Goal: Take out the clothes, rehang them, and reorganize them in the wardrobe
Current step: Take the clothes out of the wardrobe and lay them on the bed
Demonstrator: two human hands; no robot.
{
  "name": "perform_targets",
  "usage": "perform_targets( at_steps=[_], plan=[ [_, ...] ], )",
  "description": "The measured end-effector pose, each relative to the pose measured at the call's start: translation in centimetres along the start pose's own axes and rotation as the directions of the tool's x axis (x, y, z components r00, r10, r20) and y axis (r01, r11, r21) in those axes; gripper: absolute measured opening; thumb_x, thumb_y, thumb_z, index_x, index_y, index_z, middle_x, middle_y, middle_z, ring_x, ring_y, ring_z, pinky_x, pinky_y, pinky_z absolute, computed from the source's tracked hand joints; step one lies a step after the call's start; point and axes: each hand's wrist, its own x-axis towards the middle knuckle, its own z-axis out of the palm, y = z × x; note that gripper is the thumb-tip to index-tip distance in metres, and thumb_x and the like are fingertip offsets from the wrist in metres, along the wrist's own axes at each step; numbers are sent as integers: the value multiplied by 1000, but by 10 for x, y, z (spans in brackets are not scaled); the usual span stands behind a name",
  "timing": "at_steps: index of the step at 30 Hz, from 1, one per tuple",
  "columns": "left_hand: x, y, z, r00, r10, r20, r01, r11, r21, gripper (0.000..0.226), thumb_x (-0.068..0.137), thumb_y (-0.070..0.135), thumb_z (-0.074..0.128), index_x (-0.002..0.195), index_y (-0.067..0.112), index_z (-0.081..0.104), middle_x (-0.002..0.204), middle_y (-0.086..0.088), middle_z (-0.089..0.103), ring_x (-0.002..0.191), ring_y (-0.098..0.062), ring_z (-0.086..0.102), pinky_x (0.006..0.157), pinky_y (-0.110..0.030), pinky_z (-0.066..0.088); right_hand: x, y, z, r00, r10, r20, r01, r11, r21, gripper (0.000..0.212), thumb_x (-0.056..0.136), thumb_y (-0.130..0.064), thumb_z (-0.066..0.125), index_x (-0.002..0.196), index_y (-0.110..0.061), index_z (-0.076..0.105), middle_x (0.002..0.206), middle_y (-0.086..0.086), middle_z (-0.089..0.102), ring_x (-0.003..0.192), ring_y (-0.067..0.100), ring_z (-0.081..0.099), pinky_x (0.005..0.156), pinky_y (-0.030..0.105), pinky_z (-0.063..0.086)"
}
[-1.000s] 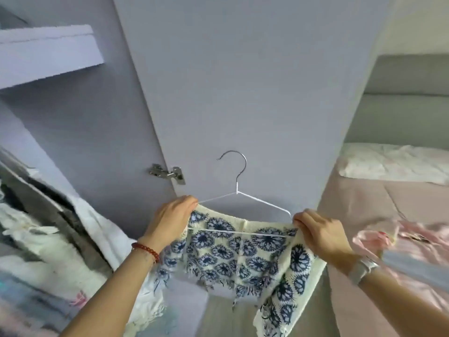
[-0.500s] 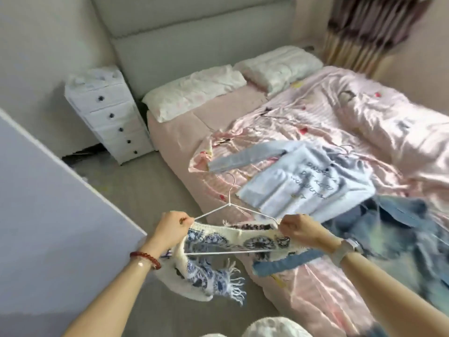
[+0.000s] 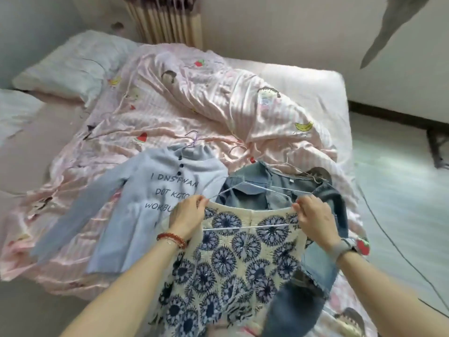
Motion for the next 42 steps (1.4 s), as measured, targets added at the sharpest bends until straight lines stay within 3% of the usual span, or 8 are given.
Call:
perform_targets(
  at_steps=[8, 12, 17, 19, 23, 29, 35, 42],
  plan=[
    [132, 122, 72, 991, 135, 2, -135, 990, -38, 22, 98, 31, 41, 96, 21, 61, 83, 1, 57, 75, -14, 48, 70, -23, 39, 95, 109, -1, 927, 315, -203, -337, 938, -85, 20, 91, -18, 46, 102, -11, 61, 106, 10, 57, 100, 25, 49, 93, 41, 31],
    [193, 142, 127, 992, 87, -90, -87, 996, 5, 25, 95, 33, 45, 103, 21, 66, 108, 3, 62, 106, -17, 42, 107, -45, 13, 127, 144, 32, 851, 480, -211, -503, 862, -66, 23, 93, -21, 43, 109, -12, 58, 115, 11, 53, 111, 26, 44, 99, 44, 26],
    [226, 120, 200, 988, 94, 123, -125, 952, 281, 45, 97, 43, 30, 141, 32, 31, 153, -4, 20, 142, -26, 3, 104, -56, -21, 142, 170, 89, 812, 584, -7, -583, 809, -76, 44, 95, -21, 38, 139, -16, 32, 148, 9, 27, 138, 24, 20, 114, 46, 9],
    [220, 99, 217, 939, 121, 322, -242, 896, 371, 55, 97, 46, 25, 146, 35, 4, 156, -1, -8, 140, -27, -19, 102, -54, -21, 134, 167, 111, 826, 550, 124, -539, 835, -112, 53, 96, -25, 35, 145, -20, 17, 155, 6, 10, 142, 22, 6, 115, 45, 2],
    [215, 82, 213, 891, 154, 427, -336, 856, 393, 54, 97, 44, 25, 146, 36, 2, 155, -1, -11, 141, -27, -17, 107, -54, -14, 123, 146, 126, 864, 468, 185, -449, 883, -135, 57, 95, -30, 32, 146, -26, 6, 155, 3, -2, 142, 19, -7, 110, 41, -12],
    [198, 80, 140, 947, 278, 162, -322, 844, 429, 50, 98, 36, 29, 146, 30, 16, 156, 0, 6, 143, -20, 0, 112, -49, -6, 137, 74, 103, 954, 266, 138, -262, 964, -50, 54, 95, -29, 34, 145, -21, 15, 155, 2, 7, 143, 18, -2, 114, 45, -5],
    [117, 10, 26, 978, 181, -107, -94, 832, 547, 45, 95, 31, 34, 140, 28, 33, 151, 1, 26, 141, -16, 14, 111, -51, 1, 117, -61, 83, 995, -54, 87, 44, 993, 111, 50, 94, -23, 38, 142, -17, 27, 152, 6, 22, 141, 22, 15, 116, 45, 9],
    [-61, -124, -127, 814, -114, -569, 349, 879, 324, 38, 91, 23, 49, 129, 20, 52, 139, -2, 47, 133, -19, 35, 109, -48, 8, 50, -268, 80, 835, -541, 101, 522, 837, 165, 43, 94, -23, 39, 136, -12, 40, 142, 9, 39, 133, 24, 32, 108, 41, 25]
  ],
)
